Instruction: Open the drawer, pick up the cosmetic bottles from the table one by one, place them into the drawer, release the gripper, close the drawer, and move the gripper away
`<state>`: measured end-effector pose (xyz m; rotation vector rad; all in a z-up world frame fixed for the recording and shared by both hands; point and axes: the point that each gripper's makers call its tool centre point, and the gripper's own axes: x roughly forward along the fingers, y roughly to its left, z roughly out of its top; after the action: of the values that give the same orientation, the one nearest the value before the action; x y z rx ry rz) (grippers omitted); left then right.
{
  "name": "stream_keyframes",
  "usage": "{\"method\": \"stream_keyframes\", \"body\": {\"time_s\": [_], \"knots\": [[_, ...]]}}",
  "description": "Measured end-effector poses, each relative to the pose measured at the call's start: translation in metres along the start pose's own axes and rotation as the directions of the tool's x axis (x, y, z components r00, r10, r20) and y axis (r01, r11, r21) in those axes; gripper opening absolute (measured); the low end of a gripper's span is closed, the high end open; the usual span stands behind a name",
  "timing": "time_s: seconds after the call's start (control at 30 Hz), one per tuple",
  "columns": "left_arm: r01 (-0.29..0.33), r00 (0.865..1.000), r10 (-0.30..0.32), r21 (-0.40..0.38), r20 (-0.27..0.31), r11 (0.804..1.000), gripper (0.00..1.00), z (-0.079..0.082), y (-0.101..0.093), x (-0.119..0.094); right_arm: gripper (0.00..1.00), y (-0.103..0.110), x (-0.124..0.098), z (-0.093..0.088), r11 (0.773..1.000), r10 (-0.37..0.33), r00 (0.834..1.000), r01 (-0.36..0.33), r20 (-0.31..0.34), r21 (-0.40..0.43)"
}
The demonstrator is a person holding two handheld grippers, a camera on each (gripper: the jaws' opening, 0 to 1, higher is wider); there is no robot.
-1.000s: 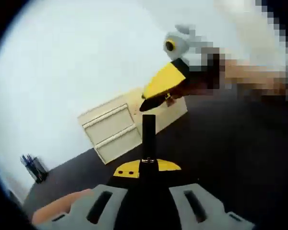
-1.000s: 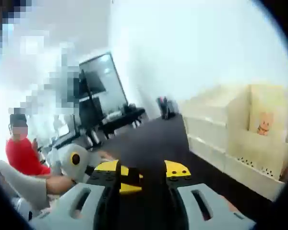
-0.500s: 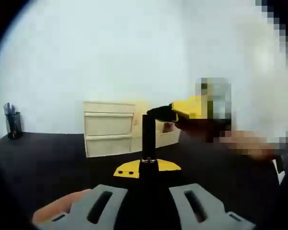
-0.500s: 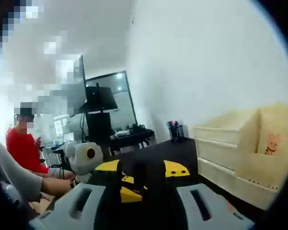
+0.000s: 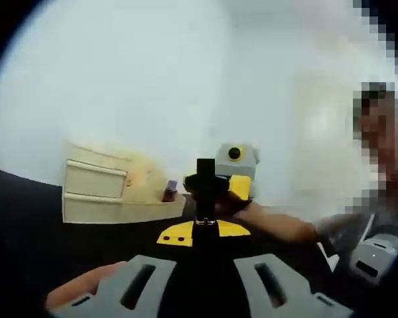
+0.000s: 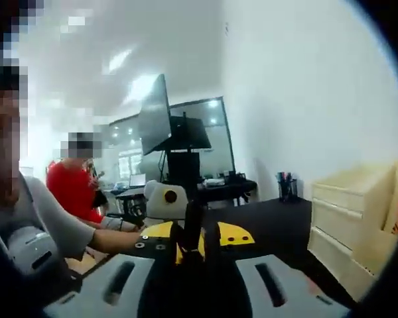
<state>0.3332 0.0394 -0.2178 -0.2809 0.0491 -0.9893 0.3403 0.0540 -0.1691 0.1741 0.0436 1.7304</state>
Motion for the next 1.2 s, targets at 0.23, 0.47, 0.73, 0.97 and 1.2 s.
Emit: {"method": "stream_keyframes", "body": {"time_s": [0.23, 0.47, 0.73, 0.97, 1.2], "knots": [[0.060, 0.997, -0.060, -0.013, -0.037, 0.998, 0.07, -0.009, -0.010, 0.004, 0.16, 0.024, 0.007, -0.010, 0.999, 0.048, 0.999, -0.048, -0.020, -0.001], [0.102, 0.994, -0.103, -0.022, -0.042, 0.995, 0.06, -0.011, -0.019, 0.003, 0.14, 0.032, 0.005, -0.007, 0.996, 0.085, 0.996, -0.085, 0.006, 0.029], [0.130, 0.989, -0.131, -0.020, -0.063, 0.991, 0.06, -0.018, -0.029, 0.007, 0.08, 0.037, 0.006, -0.012, 0.994, 0.097, 0.995, -0.097, -0.006, 0.052], [0.109, 0.992, -0.110, -0.018, -0.056, 0.994, 0.07, -0.013, -0.017, 0.003, 0.07, 0.032, 0.011, -0.016, 0.994, 0.064, 0.998, -0.062, -0.018, 0.085], [0.093, 0.993, -0.095, -0.028, -0.072, 0.995, 0.10, -0.016, -0.012, 0.004, 0.07, 0.027, 0.016, -0.032, 0.994, 0.040, 0.996, -0.031, -0.084, 0.104]]}}
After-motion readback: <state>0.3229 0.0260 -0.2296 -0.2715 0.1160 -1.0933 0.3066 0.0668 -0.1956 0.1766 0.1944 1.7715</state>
